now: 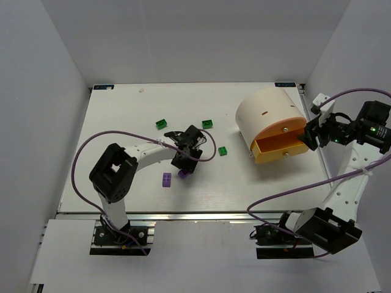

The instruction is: Sort the legos into containers by color

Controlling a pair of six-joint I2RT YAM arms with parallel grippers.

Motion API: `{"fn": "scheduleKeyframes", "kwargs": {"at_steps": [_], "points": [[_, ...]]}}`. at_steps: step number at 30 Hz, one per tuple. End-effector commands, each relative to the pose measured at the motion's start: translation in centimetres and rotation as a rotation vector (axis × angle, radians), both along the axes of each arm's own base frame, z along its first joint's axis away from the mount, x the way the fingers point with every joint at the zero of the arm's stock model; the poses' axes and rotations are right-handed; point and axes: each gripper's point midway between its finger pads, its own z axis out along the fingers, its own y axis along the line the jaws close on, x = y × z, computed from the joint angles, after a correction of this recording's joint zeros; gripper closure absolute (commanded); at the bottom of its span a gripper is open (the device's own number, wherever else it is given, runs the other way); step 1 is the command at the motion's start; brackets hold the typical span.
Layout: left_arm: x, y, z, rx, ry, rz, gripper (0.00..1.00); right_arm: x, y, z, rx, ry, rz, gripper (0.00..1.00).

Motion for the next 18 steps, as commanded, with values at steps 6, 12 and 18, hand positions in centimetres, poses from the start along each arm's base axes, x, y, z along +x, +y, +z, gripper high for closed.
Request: {"fn": "scheduleKeyframes", "kwargs": {"at_steps": [6, 12, 18], "points": [[0.0, -0.2, -0.7, 0.017, 0.027, -0.069, 0.47, 1.7, 1.8, 6.0, 0.208, -0.107, -0.003, 0.37], [0.5, -1.4, 1.2, -0.056, -0.006, -0.073, 0.84, 2.0, 2.4, 8.4, 0.308, -0.119, -0.029, 0.37], [1.7, -10.9, 15.6, -0.543, -0.21, -0.293, 0.91, 4.0, 1.0, 12.3, 0.458, -0.233, -0.227, 0.81]]}}
